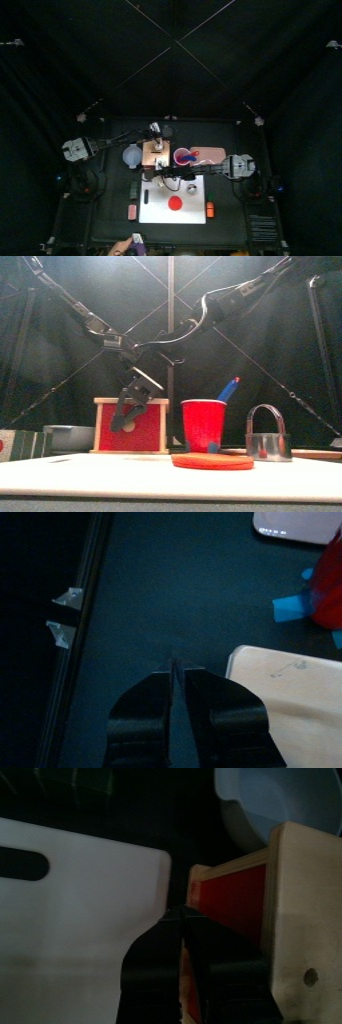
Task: Get the cutter from the drawer then cut the dough then place the extra dough in the bowl
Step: Shut the drawer
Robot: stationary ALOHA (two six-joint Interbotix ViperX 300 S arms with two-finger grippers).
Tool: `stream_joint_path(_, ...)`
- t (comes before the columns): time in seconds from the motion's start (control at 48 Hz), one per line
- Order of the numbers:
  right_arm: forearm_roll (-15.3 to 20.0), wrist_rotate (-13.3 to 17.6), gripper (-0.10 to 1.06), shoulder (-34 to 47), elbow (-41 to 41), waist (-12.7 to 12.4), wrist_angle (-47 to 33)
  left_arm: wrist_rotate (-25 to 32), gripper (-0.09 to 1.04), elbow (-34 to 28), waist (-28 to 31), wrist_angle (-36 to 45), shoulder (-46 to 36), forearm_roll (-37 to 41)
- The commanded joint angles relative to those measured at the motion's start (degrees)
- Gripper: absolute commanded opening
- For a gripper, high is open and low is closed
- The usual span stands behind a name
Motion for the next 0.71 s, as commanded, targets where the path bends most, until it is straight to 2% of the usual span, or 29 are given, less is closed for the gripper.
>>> stream_joint_path(0.021,-0.26,0.00,0.25,-2.20,-1.05,-2.46,-0.44,-0.09,0.56,-1.85,1.23,-1.85,-1.85,0.18)
stream_joint_path(0.188,0.00,0.00,0.25,-2.20,-0.62,-2.72,-0.18,-0.18,0.56,-0.88,2.02,-2.02,-4.13,0.09)
stream_joint_path(0.354,0.79,0.00,0.25,-2.99,0.09,-1.67,0.35,-0.18,0.56,0.79,2.46,-2.11,-6.33,-0.09)
stream_joint_path(0.521,3.08,0.09,0.25,-5.54,0.53,2.55,0.53,-0.53,0.56,1.76,3.52,-3.43,-8.44,-0.70)
stream_joint_path(0.604,5.45,0.09,0.25,-7.47,0.97,4.57,0.97,-0.70,0.56,2.20,4.13,-4.66,-9.67,-1.41)
stream_joint_path(0.708,10.46,0.18,0.25,-10.63,2.11,6.42,2.11,-0.70,0.56,3.16,4.22,-6.42,-11.25,-2.46)
